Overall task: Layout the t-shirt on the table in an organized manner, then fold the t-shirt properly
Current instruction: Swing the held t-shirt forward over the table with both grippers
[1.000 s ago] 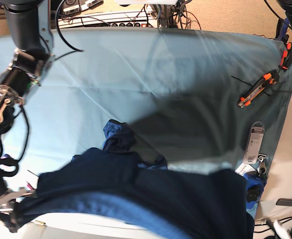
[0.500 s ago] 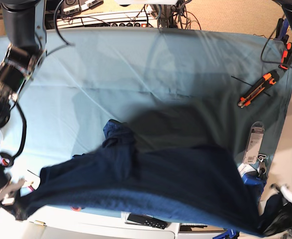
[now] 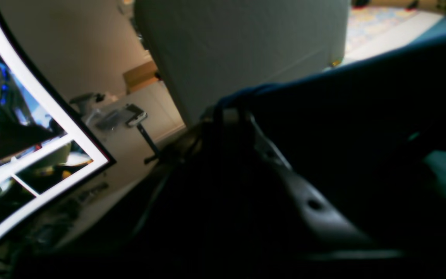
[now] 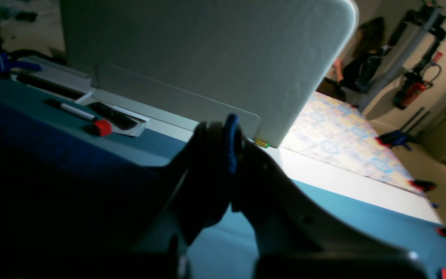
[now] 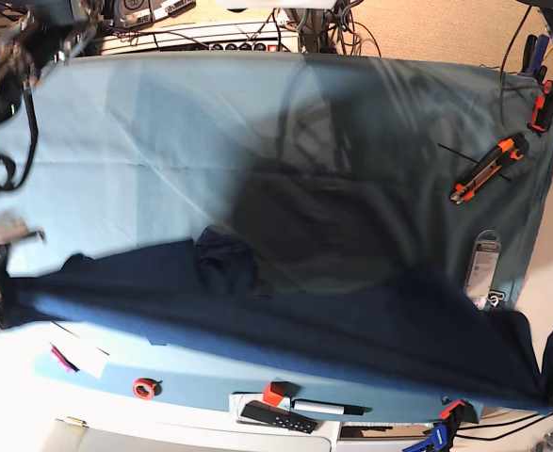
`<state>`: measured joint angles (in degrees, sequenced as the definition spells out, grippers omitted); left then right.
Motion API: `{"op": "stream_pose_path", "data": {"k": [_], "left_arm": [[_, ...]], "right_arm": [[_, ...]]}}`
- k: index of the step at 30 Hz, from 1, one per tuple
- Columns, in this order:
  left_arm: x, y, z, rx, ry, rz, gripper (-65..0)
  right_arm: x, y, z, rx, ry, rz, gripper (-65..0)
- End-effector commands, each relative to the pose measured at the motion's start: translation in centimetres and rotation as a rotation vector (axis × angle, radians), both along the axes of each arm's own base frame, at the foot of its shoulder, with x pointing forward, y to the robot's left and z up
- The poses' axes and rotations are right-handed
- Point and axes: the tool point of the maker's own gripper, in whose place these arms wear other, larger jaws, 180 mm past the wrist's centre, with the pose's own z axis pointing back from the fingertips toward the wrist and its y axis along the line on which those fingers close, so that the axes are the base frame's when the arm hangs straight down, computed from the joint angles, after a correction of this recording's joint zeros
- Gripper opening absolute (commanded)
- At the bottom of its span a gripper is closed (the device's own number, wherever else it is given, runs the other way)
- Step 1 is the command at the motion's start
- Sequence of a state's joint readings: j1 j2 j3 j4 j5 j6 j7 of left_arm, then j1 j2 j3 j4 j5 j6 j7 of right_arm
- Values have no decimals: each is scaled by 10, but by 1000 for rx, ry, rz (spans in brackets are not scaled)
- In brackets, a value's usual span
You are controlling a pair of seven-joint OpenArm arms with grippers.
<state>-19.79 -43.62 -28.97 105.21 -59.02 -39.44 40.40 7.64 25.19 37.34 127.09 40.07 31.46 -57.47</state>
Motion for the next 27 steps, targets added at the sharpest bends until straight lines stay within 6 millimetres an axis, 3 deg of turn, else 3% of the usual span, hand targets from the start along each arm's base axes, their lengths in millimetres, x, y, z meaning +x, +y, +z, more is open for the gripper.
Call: {"op": "stream_pose_path", "data": {"k": [1,6,11,16,27], "left_arm": [[-11,1,25,1,-81,-2,-650],[-41,0,46,45,-175,46,-650],[-70,5,69,101,-281,136,-650],[-97,11,91,178,-369,213,-650],[-135,14,130,301,-514,322,-650]], "right_arm": [[-9,-2,18,-21,-61,-8,-650],[-42,-6,29,-75,-100,-61,-650],[-63,-29,30,-64,-104,-128,-650],[-88,-50,53,-38,-198,-192,-650],[-139,-84,91,-93,-312,-345,-650]]}}
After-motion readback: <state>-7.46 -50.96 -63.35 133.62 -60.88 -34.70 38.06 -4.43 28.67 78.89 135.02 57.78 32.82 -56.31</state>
